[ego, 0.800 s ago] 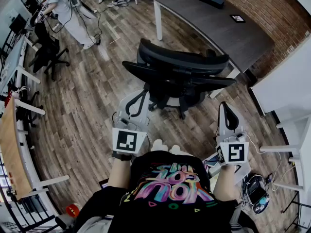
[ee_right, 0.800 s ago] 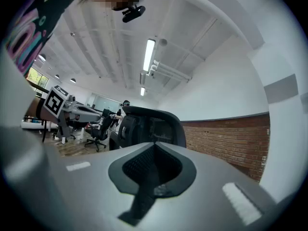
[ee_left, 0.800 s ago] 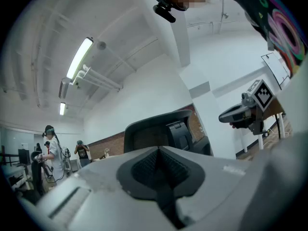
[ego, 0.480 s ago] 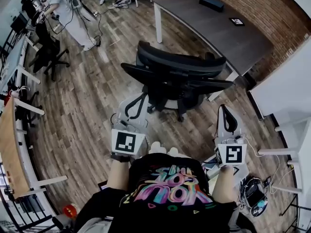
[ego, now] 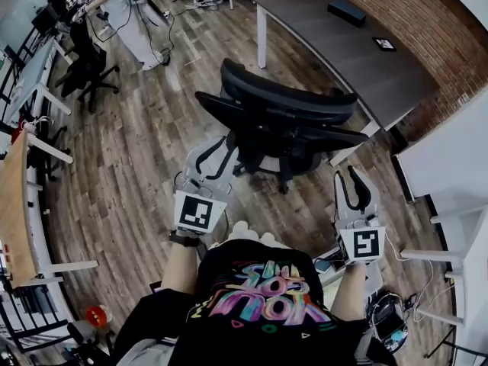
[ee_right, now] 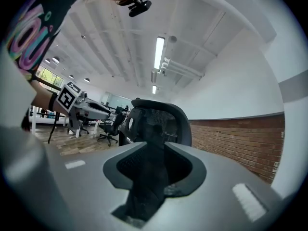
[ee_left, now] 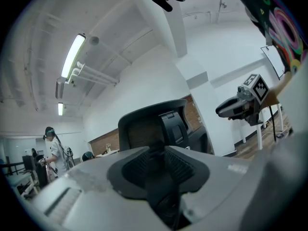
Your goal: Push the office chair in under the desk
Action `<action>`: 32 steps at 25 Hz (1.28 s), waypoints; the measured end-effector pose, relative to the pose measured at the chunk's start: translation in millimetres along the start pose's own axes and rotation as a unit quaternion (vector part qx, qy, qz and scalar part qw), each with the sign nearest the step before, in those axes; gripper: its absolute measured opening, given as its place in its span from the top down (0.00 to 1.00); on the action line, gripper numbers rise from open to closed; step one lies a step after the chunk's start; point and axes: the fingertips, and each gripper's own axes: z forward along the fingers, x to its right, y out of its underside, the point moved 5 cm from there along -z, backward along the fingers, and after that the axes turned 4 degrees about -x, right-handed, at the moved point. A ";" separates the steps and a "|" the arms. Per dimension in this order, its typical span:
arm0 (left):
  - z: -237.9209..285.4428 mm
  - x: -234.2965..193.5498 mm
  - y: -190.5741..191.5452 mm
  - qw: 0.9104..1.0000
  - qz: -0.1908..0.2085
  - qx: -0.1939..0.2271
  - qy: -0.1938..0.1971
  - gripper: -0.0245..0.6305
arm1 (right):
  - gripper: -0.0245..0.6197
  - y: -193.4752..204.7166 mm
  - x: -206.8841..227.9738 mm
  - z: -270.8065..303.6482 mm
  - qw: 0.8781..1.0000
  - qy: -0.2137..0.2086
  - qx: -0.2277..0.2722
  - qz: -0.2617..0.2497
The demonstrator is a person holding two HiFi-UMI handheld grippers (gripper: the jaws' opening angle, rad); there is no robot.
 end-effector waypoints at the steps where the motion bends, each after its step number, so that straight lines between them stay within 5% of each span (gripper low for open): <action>1: -0.2 0.9 0.9 1.000 0.005 -0.001 -0.001 0.82 | 0.80 1.7 -0.3 0.9 1.000 -0.008 0.001 -0.001; 8: -0.2 -7.3 4.8 0.996 0.088 -0.026 0.002 0.71 | 0.66 19.1 4.6 6.7 0.997 -0.063 -0.020 -0.033; 20: 44.2 -46.6 46.0 0.987 0.129 -0.091 0.029 0.56 | 0.57 39.1 35.3 50.1 0.992 -0.068 -0.056 -0.091; 32: 107.4 -78.8 74.2 0.960 0.234 -0.137 0.072 0.52 | 0.56 61.8 62.8 97.9 0.981 -0.042 -0.117 -0.147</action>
